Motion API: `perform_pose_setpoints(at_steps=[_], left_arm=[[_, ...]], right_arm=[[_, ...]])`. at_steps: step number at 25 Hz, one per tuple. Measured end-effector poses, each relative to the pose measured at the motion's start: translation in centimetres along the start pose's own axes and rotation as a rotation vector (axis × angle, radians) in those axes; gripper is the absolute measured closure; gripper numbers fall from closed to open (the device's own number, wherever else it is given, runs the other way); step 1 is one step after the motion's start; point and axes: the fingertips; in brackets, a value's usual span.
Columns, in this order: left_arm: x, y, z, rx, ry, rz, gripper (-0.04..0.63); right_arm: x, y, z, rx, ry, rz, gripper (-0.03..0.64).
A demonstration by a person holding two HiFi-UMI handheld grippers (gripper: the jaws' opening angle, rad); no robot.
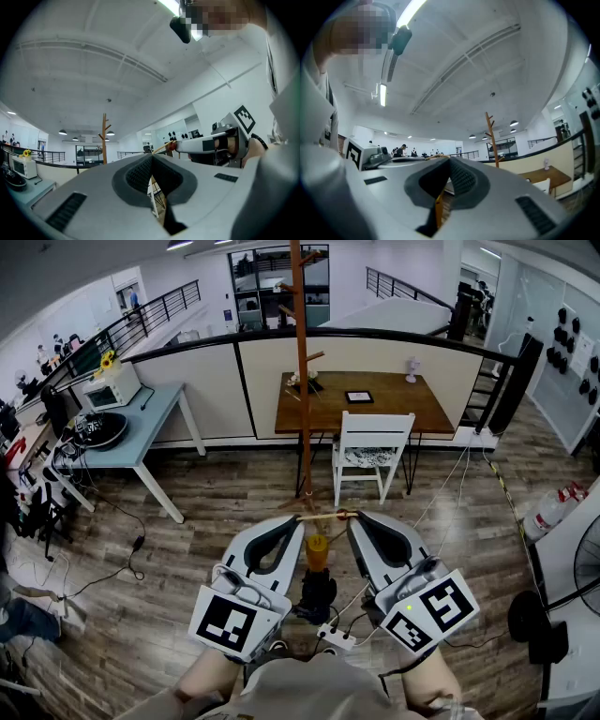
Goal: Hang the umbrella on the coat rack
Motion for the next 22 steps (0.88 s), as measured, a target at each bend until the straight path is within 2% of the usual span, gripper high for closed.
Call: perform_pose_setpoints(at_steps=[6, 15, 22], left_arm=[[1.6, -0.6, -1.4, -0.002, 0.017, 0.009, 0.595], [3.6, -2.6, -2.4, -0.001, 0.044, -0.002, 0.595], [5.2, -1.3, -3.9, -0.023, 0.078, 0.013, 0.595]], right_arm=[[-0.1, -1.6, -0.7, -0.027, 0.002, -0.003, 0.614], [-1.5, -4.4, -2.3, 0.014, 0.025, -0.031, 0.614], [-0.4, -5.8, -3.7, 0.024, 0.059, -0.023, 0.614]])
Point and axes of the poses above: the fingertips, and each gripper's own axes: x forward along the fingers, y to its left, z out of its top, and after that the axes turned 14 degrees about -z, right-handed
